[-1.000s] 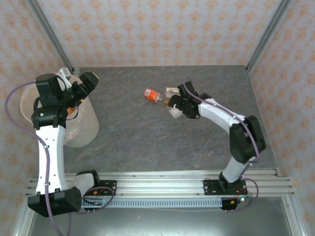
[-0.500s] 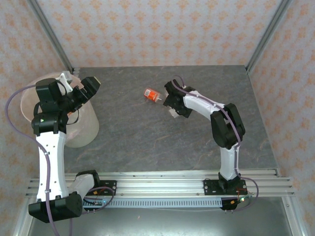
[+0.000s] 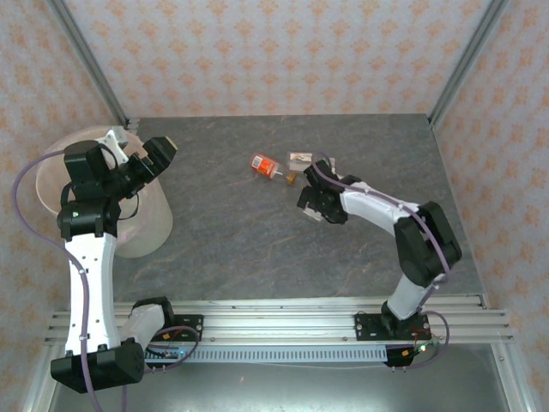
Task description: Put the plastic bottles in the bin
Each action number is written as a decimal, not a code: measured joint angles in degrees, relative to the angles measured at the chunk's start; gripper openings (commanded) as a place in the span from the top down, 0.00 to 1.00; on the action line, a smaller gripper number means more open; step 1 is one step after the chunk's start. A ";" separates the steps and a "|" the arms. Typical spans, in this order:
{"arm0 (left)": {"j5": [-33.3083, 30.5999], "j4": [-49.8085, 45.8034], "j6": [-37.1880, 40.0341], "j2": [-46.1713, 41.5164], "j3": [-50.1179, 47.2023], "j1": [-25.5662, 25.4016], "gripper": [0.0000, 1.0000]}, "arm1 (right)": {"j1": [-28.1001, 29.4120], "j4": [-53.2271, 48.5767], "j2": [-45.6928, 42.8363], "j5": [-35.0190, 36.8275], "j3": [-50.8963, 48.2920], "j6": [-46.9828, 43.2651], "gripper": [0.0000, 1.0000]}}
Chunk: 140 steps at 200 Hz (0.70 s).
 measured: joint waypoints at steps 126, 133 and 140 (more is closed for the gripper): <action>0.31 2.89 -1.64 -1.16 -2.19 0.00 0.00 | 0.52 0.87 -4.13 -5.53 -5.81 -6.05 0.01; 0.28 2.89 -1.64 -1.22 -2.23 0.00 0.00 | 0.68 0.87 -3.21 -5.27 -5.62 -6.05 0.01; 0.26 2.91 -1.55 -1.27 -2.32 0.00 0.00 | 0.87 0.92 -2.45 -4.94 -5.57 -6.05 0.01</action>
